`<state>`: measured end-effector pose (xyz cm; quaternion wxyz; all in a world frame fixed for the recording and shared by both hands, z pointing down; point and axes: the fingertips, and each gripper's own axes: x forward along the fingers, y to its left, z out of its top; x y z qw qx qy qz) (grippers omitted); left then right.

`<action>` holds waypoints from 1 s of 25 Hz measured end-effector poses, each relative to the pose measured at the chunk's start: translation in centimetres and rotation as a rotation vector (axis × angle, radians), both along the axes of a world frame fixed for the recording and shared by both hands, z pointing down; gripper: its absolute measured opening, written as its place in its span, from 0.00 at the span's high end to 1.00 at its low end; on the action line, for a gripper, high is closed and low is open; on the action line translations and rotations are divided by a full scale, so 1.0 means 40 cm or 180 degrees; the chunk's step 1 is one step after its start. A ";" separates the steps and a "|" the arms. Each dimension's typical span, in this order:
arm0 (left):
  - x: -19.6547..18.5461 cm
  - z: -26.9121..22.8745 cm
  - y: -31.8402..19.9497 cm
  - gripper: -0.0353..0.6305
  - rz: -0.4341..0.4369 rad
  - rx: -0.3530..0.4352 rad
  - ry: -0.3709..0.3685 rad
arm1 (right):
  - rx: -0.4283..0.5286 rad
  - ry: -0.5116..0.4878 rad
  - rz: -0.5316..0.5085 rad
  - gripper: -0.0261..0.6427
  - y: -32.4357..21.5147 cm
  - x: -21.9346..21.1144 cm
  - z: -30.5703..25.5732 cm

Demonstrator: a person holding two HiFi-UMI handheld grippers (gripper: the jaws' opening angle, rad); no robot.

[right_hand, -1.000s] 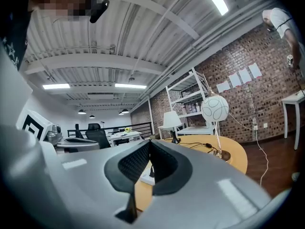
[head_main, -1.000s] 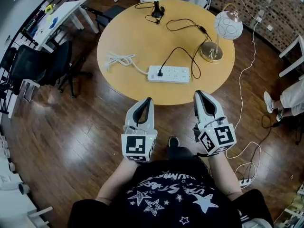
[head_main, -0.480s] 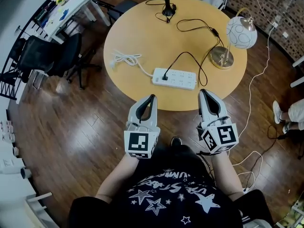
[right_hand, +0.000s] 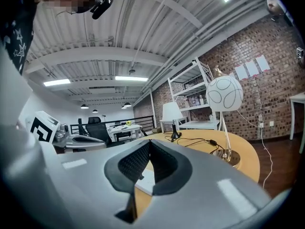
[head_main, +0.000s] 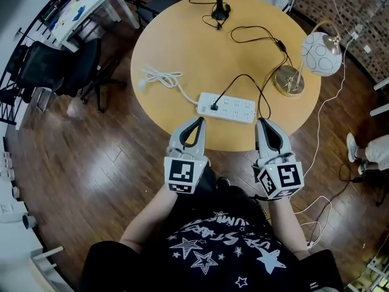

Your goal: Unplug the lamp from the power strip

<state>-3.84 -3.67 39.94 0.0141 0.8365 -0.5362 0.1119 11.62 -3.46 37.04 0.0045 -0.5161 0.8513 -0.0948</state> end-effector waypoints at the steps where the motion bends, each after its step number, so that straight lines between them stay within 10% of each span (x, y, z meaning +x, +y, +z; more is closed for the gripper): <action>1: -0.005 0.013 -0.016 0.94 0.0015 -0.0015 -0.0008 | -0.0026 0.0032 -0.0014 0.95 -0.010 -0.007 0.013; 25: -0.002 0.332 -0.253 0.94 0.0832 -0.0890 -0.0334 | -0.0545 0.0466 0.0008 0.95 -0.172 -0.150 0.251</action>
